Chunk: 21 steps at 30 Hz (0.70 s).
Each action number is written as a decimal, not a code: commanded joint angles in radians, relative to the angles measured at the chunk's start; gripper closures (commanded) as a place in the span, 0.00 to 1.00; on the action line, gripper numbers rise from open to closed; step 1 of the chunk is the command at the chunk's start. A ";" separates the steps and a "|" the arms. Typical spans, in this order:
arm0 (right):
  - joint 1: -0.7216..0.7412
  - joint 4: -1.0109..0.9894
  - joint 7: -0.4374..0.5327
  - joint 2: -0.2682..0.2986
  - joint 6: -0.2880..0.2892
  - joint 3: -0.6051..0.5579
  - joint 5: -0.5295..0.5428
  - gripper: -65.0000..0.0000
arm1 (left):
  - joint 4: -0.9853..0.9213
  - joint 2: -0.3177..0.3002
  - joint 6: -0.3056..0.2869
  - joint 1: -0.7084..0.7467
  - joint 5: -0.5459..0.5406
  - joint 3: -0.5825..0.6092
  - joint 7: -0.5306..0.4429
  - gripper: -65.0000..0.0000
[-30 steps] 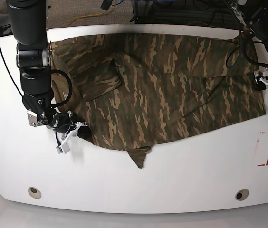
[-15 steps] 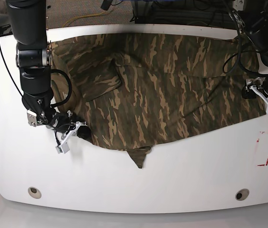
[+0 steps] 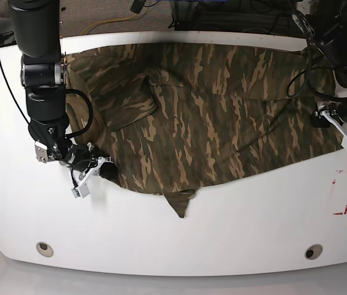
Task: Fold the T-shirt properly
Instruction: 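Grasp the shirt's hem edge with the left gripper and pull both outward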
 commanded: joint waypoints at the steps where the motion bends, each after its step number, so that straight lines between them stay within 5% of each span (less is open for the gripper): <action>1: 0.021 0.014 0.012 0.012 0.009 0.004 0.005 0.93 | -0.006 0.018 -0.001 0.002 0.015 0.009 0.070 0.42; 7: 0.018 0.014 0.012 0.014 0.009 0.004 0.005 0.93 | -0.006 0.021 -0.001 0.003 0.016 0.003 0.054 0.47; 12: 0.018 0.014 0.012 0.014 0.009 0.004 0.005 0.93 | -0.008 0.021 -0.001 0.003 0.023 -0.001 0.005 0.99; 21: 0.025 0.017 0.009 0.015 0.009 0.004 0.008 0.93 | 0.003 0.021 0.073 -0.006 0.015 0.001 0.005 1.00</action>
